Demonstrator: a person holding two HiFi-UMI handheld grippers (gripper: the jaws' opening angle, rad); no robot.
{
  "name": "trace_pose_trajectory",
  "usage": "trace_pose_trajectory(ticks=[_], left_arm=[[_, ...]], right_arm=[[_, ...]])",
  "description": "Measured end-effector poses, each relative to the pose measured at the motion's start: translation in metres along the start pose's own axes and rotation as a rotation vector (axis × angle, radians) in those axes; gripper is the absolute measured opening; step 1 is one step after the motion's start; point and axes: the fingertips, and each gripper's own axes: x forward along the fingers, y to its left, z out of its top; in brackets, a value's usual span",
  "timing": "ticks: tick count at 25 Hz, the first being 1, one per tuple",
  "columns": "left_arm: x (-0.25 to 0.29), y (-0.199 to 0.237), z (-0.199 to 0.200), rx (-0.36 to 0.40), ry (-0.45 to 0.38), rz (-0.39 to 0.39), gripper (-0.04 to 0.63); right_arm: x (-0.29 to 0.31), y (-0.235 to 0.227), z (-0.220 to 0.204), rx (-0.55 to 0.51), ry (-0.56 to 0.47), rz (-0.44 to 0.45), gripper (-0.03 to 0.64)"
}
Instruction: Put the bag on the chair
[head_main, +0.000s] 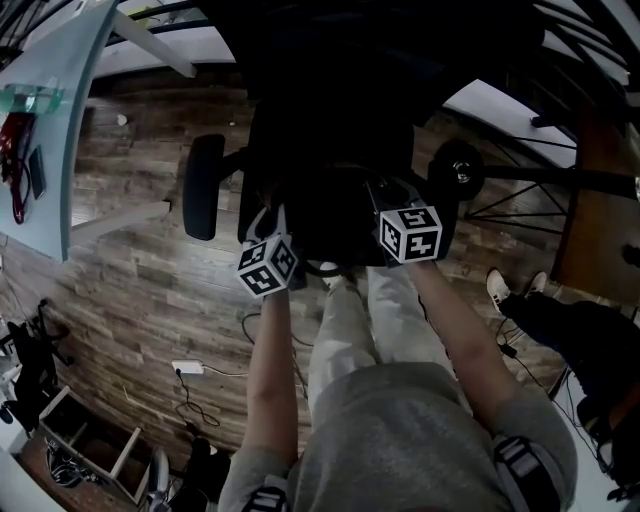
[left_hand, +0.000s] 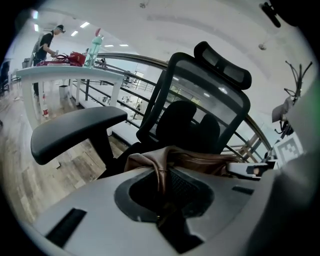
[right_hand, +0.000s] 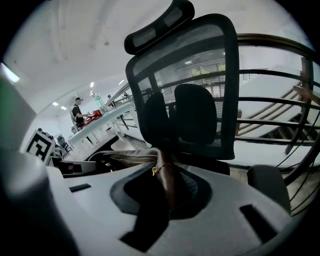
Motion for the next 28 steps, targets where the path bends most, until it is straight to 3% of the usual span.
trace_pose_trajectory(ticks=[14,18,20,22,28], left_arm=[[0.019,0.009,-0.022,0.009,0.064,0.041,0.054],[0.020,0.006,-0.021,0.020,0.068,0.052,0.071],[0.018,0.004,-0.018,0.021,0.047,0.047,0.108],[0.015,0.001,-0.015,0.017,0.024,0.037,0.187],[0.001,-0.007,-0.006,0.031,-0.007,0.022,0.232]], right_arm=[[0.021,-0.013,-0.025,-0.009,0.068,-0.021,0.064],[0.022,-0.013,-0.023,-0.006,0.067,-0.031,0.105],[0.021,-0.013,-0.022,-0.001,0.060,-0.031,0.146],[0.018,-0.015,-0.020,0.004,0.053,-0.030,0.199],[0.005,-0.014,-0.013,-0.007,0.031,-0.042,0.232]])
